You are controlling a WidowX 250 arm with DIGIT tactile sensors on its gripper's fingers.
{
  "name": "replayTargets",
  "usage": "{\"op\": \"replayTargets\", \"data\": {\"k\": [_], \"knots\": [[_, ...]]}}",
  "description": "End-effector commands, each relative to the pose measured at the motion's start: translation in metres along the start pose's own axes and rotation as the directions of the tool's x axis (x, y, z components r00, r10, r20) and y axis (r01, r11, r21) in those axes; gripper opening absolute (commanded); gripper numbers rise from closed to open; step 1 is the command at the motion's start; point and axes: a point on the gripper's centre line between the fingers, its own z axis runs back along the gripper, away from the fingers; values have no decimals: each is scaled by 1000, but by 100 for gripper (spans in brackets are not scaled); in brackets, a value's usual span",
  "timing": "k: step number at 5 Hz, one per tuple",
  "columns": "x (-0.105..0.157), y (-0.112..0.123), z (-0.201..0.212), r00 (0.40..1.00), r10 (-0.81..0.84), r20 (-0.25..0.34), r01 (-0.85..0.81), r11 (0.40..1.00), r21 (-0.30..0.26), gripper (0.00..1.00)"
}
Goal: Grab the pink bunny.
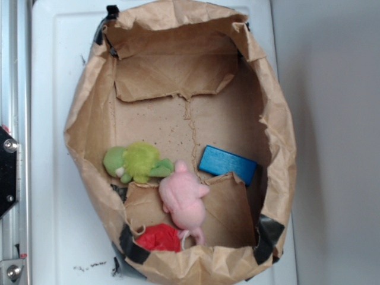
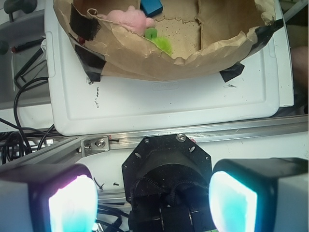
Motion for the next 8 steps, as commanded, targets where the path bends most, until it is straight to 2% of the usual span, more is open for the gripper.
{"op": "replayTargets", "data": {"k": [1, 2, 3, 4, 5, 6, 7, 8], "knots": [[0, 0, 0, 1000, 0, 0, 0, 1000, 0, 100], [9, -4, -2, 998, -60, -1, 60, 998, -31, 100], [27, 5, -2, 989, -136, 53, 139, 989, -53, 100], [43, 12, -18, 975, -204, 85, 204, 979, 8, 100], [74, 16, -38, 985, -157, 71, 150, 985, 91, 100], [112, 14, -57, 991, -120, 60, 110, 982, 151, 100], [139, 17, -65, 991, -111, 68, 98, 980, 174, 100], [156, 24, -82, 972, -229, 47, 219, 963, 158, 100]]}}
